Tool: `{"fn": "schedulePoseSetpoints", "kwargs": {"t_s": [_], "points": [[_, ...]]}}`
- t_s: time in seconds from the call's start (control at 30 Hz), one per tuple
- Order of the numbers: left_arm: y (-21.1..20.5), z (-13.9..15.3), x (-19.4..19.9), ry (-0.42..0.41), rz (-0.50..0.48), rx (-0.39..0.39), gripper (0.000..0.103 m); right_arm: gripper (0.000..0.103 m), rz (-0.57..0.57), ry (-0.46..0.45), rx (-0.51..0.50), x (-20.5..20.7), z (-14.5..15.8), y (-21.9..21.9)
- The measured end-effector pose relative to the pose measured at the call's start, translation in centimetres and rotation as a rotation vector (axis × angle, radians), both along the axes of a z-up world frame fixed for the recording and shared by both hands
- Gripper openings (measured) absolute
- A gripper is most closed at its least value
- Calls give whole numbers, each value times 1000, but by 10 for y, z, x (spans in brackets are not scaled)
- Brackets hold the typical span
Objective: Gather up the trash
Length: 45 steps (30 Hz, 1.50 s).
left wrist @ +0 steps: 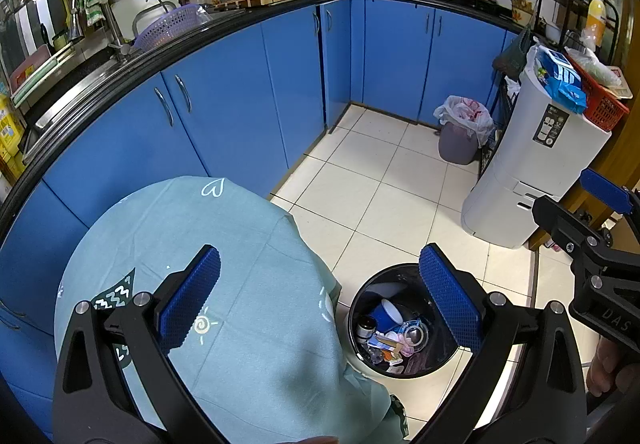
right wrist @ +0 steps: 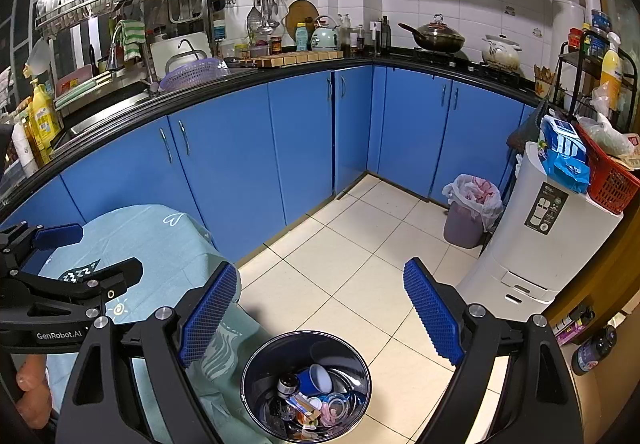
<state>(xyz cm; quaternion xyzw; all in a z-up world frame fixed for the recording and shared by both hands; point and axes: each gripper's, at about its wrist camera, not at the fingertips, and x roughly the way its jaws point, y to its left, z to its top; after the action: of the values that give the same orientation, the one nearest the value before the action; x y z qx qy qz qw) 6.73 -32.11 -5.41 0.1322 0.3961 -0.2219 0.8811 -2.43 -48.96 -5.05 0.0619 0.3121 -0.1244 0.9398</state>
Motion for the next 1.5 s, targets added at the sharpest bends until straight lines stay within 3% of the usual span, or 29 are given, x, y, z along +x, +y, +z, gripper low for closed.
{"fn": "schedulePoseSetpoints", "kwargs": {"t_s": [1.3,1.5], "points": [[5,-2,-2,-12,0,17,99,83,0,3,0,0,1,0],[7,-3,-1,19,-6,5,99,83,0,3,0,0,-1,2]]}}
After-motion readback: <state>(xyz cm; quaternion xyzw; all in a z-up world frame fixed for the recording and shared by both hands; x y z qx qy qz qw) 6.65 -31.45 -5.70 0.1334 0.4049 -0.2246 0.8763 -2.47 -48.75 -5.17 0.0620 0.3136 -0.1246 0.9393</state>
